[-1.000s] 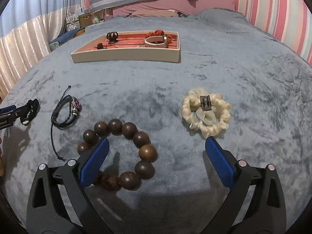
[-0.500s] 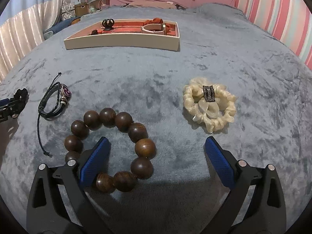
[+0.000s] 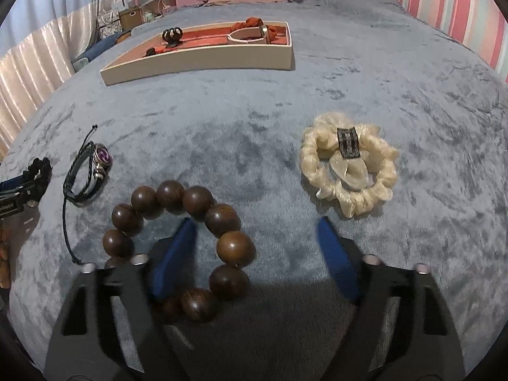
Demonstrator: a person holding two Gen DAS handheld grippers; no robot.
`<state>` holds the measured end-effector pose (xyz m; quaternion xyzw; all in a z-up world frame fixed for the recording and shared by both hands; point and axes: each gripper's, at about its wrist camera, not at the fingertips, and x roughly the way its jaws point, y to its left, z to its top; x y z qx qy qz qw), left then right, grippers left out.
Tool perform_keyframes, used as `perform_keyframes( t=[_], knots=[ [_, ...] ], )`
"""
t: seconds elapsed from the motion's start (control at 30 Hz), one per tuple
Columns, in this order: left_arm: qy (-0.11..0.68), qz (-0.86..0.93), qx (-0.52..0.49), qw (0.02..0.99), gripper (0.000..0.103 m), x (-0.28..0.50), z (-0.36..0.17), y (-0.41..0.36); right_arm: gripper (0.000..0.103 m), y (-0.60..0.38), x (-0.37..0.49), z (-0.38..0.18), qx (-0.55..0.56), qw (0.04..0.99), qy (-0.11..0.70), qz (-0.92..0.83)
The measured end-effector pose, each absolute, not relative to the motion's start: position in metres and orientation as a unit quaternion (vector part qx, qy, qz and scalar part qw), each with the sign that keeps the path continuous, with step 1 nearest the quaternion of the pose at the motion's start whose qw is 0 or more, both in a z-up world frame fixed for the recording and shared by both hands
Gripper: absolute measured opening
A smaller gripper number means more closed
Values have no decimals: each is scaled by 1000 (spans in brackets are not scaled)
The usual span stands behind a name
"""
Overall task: Organize jewelry
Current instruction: 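Grasp black scrunchie with left tool while right tool grasps wooden bead bracelet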
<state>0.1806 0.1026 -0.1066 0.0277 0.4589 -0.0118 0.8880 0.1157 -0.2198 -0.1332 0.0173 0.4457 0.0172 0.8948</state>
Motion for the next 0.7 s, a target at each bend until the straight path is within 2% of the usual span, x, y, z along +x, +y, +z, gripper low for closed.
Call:
perform_keyframes(
  t=[0.03, 0.1, 0.27, 0.3, 0.37, 0.47, 0.6, 0.63, 0.7],
  knots=[
    [458, -13, 27, 888, 98, 181, -106, 103, 67, -219, 117, -132, 16, 895, 445, 18],
    [455, -15, 27, 890, 94, 183, -105, 102, 52, -215, 118, -131, 10, 897, 442, 23],
    [445, -31, 34, 894, 77, 186, -103, 97, 36, -209, 121, -129, 0, 899, 438, 31],
    [444, -34, 35, 895, 74, 186, -102, 96, 29, -209, 122, -129, 2, 899, 437, 36],
    [440, -42, 36, 896, 58, 185, -101, 95, 23, -209, 121, -129, 4, 900, 434, 40],
    [435, -48, 40, 898, 41, 185, -99, 91, 22, -212, 119, -127, 14, 903, 428, 44],
    [429, -45, 44, 901, 24, 184, -98, 91, 20, -213, 114, -122, 17, 909, 414, 46],
    [428, -48, 41, 901, 16, 184, -97, 92, 20, -213, 111, -120, 15, 912, 408, 46],
    [427, -50, 36, 902, 14, 184, -96, 93, 20, -211, 109, -117, 9, 915, 400, 46]
  ],
)
